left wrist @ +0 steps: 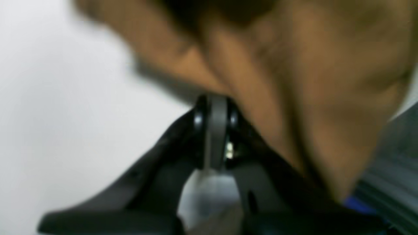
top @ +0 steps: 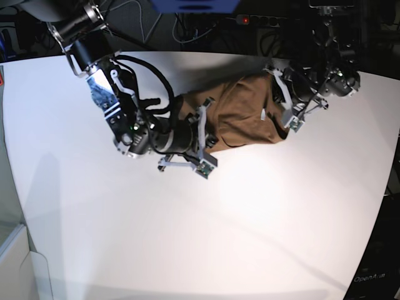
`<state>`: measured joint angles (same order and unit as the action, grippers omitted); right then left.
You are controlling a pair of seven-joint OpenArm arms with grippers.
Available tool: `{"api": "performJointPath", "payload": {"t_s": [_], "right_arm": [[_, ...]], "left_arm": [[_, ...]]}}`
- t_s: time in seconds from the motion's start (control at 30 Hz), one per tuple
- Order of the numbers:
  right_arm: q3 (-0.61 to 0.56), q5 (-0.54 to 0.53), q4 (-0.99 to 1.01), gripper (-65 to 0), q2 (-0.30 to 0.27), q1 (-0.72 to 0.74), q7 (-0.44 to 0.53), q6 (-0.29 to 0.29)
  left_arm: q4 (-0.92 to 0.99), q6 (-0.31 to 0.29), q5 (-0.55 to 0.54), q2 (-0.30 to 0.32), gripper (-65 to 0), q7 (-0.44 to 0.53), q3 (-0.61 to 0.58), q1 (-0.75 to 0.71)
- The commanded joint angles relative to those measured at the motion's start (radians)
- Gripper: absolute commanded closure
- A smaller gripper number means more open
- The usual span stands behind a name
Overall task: Fold the T-shirt properly
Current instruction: 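Hold the bundle with both grippers and flatten it on the table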
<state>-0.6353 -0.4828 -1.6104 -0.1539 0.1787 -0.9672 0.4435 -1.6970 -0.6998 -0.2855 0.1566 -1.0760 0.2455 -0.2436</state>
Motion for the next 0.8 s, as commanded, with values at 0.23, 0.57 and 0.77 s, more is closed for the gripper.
{"api": "performJointPath", "payload": {"t_s": [0.23,0.57,0.77], "right_arm": [[-0.041,-0.015,-0.014,-0.3,-0.006,0.1,0.017,0.005],[-0.077,-0.015,-0.005,-0.3,-0.086,0.152,0.024,0.005],[-0.071,-0.015,-0.005,-0.1,-0.178,0.15,0.027,0.005]], "left_arm": [[-0.012,0.002,0.007,-0.012,-2.5,0.007,0.005,0.011],[0.104,0.002,0.24,-0.121,-2.5,0.061,0.01,0.088],[0.236,0.002,0.309,-0.179,-2.5,0.125,0.01,0.194]]}}
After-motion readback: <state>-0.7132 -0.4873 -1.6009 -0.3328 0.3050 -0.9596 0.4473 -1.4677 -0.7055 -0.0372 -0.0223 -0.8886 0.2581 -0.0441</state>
